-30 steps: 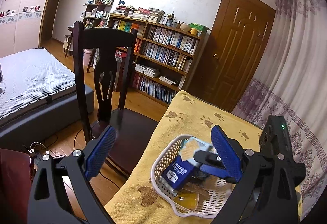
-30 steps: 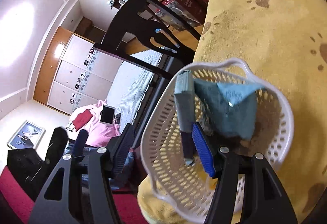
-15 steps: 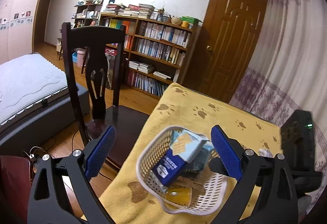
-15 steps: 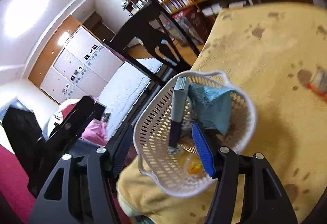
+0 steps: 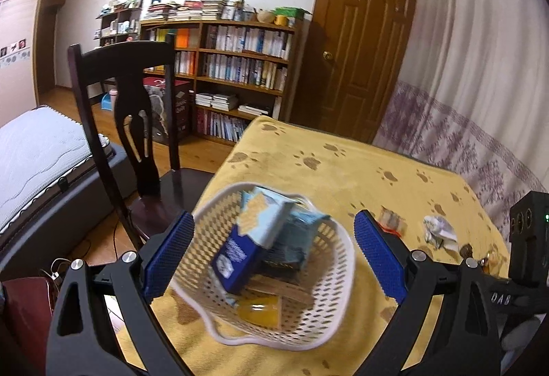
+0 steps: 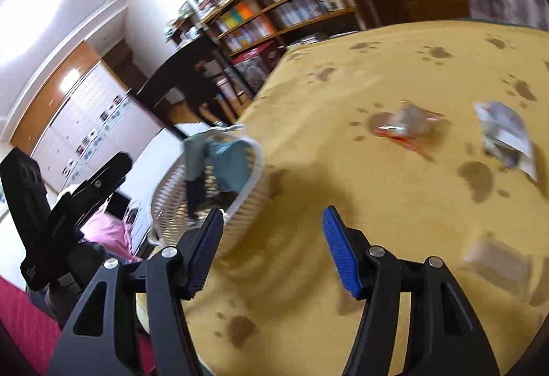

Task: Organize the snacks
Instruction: 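Withdraw both tools from the basket back over the table, then move the right tool to the beige pastry bag and close on it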

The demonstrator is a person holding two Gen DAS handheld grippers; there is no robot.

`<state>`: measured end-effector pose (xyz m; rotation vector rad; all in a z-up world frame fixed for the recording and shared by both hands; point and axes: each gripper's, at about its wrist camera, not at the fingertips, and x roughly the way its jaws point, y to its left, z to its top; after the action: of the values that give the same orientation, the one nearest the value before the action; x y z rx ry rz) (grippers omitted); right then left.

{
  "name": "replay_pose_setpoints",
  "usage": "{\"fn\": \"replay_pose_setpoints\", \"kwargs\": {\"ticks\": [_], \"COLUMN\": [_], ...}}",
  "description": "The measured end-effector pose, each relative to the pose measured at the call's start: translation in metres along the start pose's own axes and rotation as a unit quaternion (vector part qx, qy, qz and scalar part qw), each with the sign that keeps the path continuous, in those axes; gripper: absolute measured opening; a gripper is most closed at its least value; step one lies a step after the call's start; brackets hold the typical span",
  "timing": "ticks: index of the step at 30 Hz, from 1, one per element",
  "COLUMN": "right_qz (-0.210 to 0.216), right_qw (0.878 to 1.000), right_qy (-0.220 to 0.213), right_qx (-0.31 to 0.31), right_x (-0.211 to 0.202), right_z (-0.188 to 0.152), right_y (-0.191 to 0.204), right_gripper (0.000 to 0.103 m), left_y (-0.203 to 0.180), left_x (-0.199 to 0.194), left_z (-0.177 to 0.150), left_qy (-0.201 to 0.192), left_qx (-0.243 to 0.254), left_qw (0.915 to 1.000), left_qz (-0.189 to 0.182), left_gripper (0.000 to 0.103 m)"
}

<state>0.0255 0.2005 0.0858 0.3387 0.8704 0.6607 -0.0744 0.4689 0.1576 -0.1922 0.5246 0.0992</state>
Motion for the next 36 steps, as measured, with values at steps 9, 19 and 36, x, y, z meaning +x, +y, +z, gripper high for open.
{"fn": "replay_pose_setpoints", "kwargs": {"ticks": [9,19,36], "right_qz": [-0.047,-0.109,-0.217], "right_qw": [0.997,0.983,0.92], "right_qy": [-0.041,-0.102,-0.159], "right_qx": [0.045,0.103,0.284], "right_x": [-0.048,-0.114,-0.19], "right_z": [-0.009,-0.021,-0.043], "right_y": [-0.064,-0.139,-0.261], "right_gripper": [0.066,0.069,0.074], "left_y": [-0.04,-0.084,-0.145], "left_x": [0.011,0.022,0.044], "left_z": [-0.006,-0.011,-0.029], "left_qy": [0.017,0.032,0.061], "left_qx": [0.033,0.067,0.12], "left_qw": [0.9992,0.9968,0.9889], "left_qz": [-0.017,-0.03,-0.064], "left_gripper": [0.096,0.096,0.099]}}
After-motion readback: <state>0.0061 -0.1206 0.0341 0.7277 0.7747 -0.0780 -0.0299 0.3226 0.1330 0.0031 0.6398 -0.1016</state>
